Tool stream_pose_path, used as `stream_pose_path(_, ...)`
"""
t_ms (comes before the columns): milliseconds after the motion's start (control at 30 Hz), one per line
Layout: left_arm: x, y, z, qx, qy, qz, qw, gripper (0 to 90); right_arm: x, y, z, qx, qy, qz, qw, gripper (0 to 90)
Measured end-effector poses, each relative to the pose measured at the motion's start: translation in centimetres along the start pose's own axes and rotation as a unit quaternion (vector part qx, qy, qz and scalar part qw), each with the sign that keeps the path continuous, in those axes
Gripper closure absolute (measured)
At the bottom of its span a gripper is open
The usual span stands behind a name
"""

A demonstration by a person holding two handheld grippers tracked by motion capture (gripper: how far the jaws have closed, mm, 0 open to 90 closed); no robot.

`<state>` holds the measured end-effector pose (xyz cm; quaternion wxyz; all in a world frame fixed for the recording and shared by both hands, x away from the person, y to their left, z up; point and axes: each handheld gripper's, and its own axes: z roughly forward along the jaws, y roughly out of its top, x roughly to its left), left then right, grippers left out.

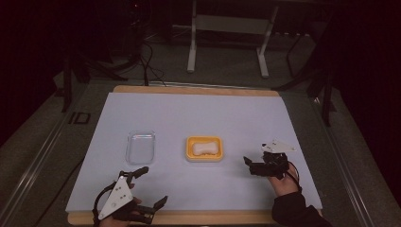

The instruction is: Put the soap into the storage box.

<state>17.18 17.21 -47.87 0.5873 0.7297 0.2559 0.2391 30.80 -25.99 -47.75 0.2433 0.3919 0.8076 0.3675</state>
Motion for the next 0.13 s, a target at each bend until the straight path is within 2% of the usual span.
stream_pose_path(133,-0.01,0.02,0.07,0.001,0.000,0.000,1.0000,0.2,0.08,0.02,0.06,-0.003,-0.003,-0.007,1.0000,13.1)
